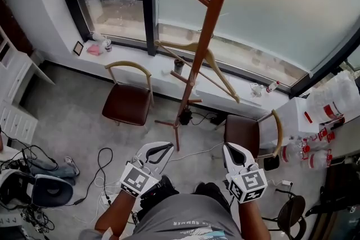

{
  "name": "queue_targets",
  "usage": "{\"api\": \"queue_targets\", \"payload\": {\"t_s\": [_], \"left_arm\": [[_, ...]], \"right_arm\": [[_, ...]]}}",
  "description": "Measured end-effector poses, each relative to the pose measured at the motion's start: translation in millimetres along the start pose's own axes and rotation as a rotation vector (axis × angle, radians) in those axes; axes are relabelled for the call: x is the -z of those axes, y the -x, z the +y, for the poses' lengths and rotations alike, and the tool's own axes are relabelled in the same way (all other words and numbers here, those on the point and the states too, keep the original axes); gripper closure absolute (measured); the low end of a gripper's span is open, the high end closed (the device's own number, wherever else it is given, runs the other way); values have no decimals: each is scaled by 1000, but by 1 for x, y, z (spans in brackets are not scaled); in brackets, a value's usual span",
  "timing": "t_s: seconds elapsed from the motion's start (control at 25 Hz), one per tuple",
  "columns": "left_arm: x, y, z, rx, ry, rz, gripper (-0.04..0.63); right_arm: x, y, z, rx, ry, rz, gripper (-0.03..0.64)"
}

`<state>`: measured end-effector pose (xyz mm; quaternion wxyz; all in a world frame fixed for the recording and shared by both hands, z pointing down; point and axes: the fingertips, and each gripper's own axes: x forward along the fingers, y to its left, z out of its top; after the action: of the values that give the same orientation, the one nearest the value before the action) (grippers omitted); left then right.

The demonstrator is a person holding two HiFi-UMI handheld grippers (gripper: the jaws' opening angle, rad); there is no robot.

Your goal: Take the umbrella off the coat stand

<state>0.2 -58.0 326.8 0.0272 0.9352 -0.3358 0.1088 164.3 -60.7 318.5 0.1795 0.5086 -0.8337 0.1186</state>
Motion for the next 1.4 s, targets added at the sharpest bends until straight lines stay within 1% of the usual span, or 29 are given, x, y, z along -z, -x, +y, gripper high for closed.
{"api": "queue_targets", "payload": {"t_s": [0.2, 0.52, 0.68, 0.84, 1.12, 1.4], "left_arm": [[15, -1, 13, -24, 37, 9, 593], [31, -22, 28, -104, 91, 26, 594], [41, -28, 42, -145, 113, 37, 593], [59, -36, 55, -184, 137, 53, 593], [90, -50, 66, -223, 191, 70, 593], [119, -61, 82, -254, 212, 84, 592]], "right_arm": [[3, -22, 1, -29, 8, 27, 615], [19, -73, -18, -94, 14, 90, 615], [23, -102, -15, -145, 20, 121, 615], [28, -125, -17, -177, 41, 137, 615], [49, -157, -26, -208, 59, 190, 615], [78, -193, -25, -242, 67, 240, 615]]}}
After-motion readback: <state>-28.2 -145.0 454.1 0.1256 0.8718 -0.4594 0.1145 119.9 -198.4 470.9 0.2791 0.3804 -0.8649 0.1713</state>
